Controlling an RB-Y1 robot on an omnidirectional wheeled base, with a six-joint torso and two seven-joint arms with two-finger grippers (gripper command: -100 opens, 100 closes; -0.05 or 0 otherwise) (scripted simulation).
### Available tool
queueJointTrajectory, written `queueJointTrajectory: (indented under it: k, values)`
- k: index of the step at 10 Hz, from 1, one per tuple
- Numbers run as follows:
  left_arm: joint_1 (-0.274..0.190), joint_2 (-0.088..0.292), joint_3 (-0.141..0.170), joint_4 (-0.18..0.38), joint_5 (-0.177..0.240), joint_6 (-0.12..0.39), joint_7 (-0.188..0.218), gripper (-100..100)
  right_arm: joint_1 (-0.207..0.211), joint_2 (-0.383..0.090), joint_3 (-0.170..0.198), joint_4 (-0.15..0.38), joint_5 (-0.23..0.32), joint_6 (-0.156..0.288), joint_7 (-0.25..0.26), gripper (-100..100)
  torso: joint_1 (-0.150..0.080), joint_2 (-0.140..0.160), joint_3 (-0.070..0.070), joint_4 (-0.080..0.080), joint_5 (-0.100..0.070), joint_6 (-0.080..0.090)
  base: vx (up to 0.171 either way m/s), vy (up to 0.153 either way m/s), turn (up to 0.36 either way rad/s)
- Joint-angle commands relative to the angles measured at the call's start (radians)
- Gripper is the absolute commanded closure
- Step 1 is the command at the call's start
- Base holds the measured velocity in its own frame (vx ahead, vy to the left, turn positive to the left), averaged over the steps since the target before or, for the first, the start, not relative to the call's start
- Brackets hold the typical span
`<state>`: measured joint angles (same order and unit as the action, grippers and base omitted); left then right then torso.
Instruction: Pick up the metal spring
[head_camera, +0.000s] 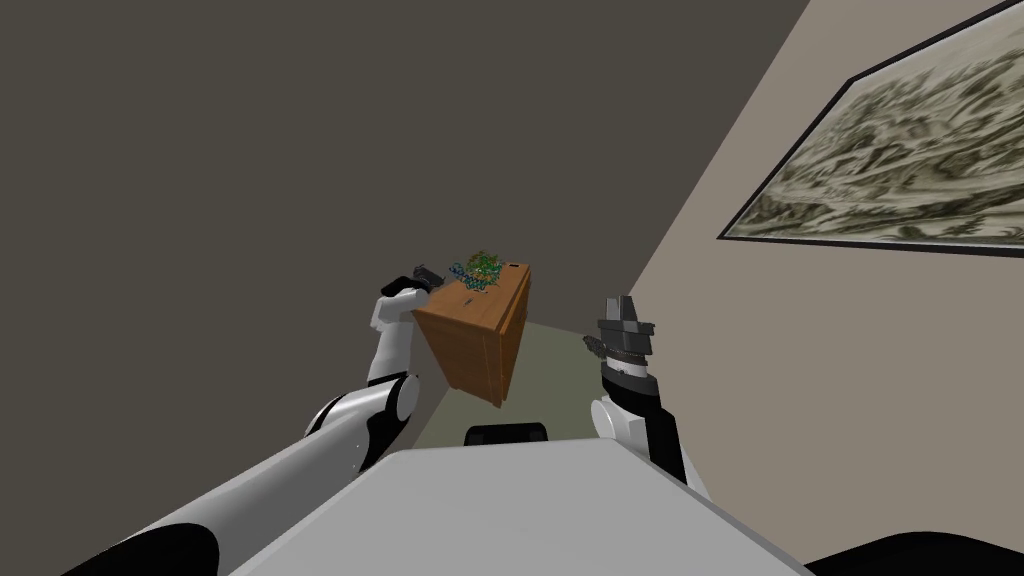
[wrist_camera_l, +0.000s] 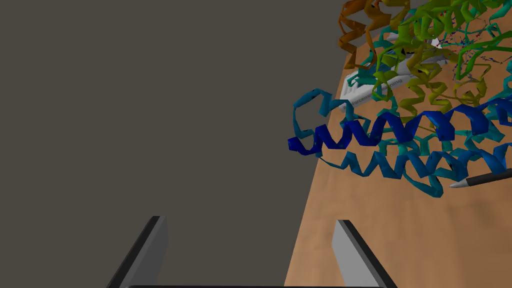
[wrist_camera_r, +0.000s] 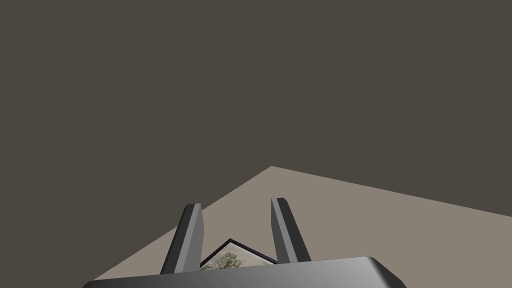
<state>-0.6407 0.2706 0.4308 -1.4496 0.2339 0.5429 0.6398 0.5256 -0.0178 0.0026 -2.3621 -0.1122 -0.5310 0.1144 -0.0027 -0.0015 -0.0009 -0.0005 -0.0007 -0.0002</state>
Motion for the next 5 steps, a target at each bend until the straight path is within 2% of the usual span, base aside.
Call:
queueJointTrajectory:
  k: [1,2,3,4,5]
  values:
    - [-0.040,0.002,0.005,0.047,-0.002,0.050,0.017,-100,0.000,0.000,0.000,0.000,0.000,0.000,0.000,0,0.000,0.000,0.000,0.000,0.000,0.000,0.010,-0.040,0.016]
    - [-0.083,0.015,0.013,0.085,-0.002,0.081,0.046,-100,0.000,0.000,0.000,0.000,0.000,0.000,0.000,0,0.000,0.000,0.000,0.000,0.000,0.000,0.022,-0.044,0.012]
    - [-0.095,0.015,0.013,0.114,-0.002,0.110,0.046,-100,0.000,0.000,0.000,0.000,0.000,0.000,0.000,0,0.000,-0.001,0.000,0.000,0.000,0.000,0.019,-0.035,0.013]
    - [-0.095,0.015,0.013,0.114,-0.002,0.122,0.046,-100,0.000,0.000,0.000,0.000,0.000,0.000,0.000,0,0.000,-0.001,0.000,0.000,0.000,0.000,0.007,-0.012,0.000]
    - [-0.143,0.029,0.019,0.157,-0.002,0.163,0.075,-100,0.000,0.000,0.000,0.000,0.000,0.000,0.000,0,0.002,0.000,0.000,0.000,0.001,0.000,0.012,-0.021,0.010]
